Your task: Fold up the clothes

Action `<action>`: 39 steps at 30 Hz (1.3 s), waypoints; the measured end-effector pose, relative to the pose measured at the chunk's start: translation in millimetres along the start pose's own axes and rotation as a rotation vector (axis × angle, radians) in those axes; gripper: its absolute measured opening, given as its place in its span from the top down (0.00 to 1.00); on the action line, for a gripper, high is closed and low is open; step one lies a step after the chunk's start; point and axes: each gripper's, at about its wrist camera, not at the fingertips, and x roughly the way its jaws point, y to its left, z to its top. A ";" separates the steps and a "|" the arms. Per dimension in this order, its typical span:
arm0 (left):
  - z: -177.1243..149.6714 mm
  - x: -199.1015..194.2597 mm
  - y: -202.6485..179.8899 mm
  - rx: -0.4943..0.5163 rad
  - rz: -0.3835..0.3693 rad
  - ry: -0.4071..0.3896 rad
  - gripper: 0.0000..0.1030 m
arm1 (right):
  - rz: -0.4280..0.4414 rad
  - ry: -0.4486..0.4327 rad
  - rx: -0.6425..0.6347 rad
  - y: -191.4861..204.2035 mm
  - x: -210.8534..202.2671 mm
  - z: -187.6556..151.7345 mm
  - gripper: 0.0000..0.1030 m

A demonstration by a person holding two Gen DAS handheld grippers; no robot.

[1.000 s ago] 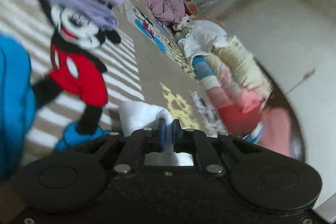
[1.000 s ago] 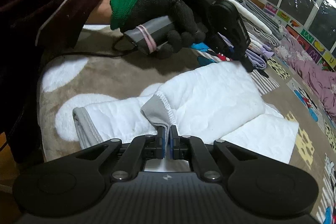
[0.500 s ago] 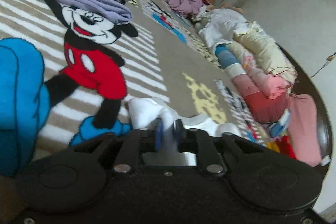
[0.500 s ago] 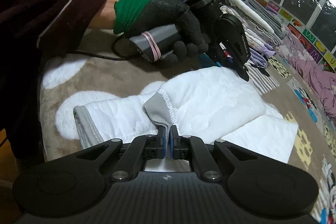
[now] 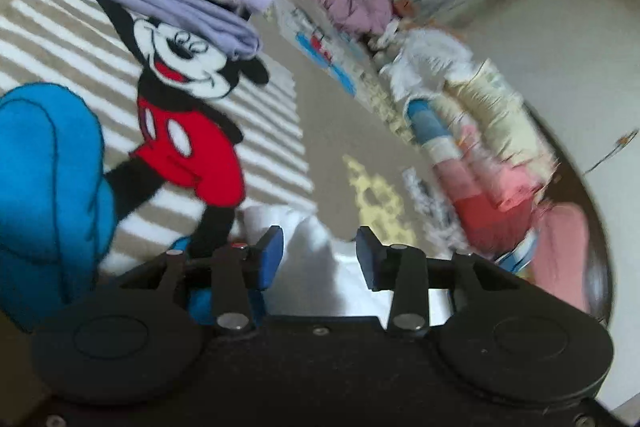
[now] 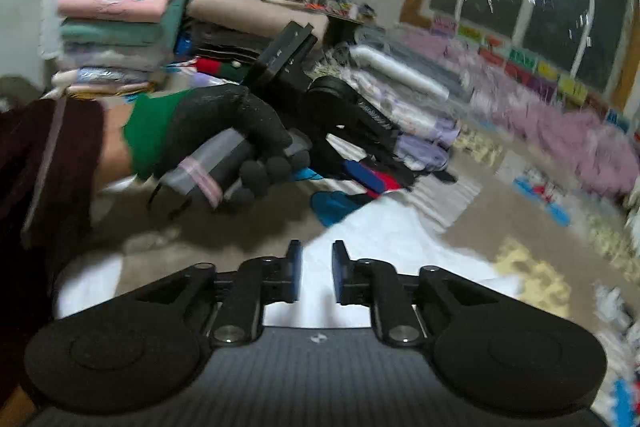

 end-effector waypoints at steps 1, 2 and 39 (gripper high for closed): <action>-1.1 2.8 -1.2 0.015 0.018 0.006 0.63 | -0.005 0.040 0.004 3.2 11.4 -1.4 0.79; -1.2 5.9 -0.9 0.012 0.015 0.012 0.63 | -0.010 0.080 0.008 6.4 22.9 -2.8 0.79; -15.9 -41.4 -17.2 0.109 0.119 -0.185 0.88 | 0.001 0.187 -0.081 30.4 32.5 -28.7 0.95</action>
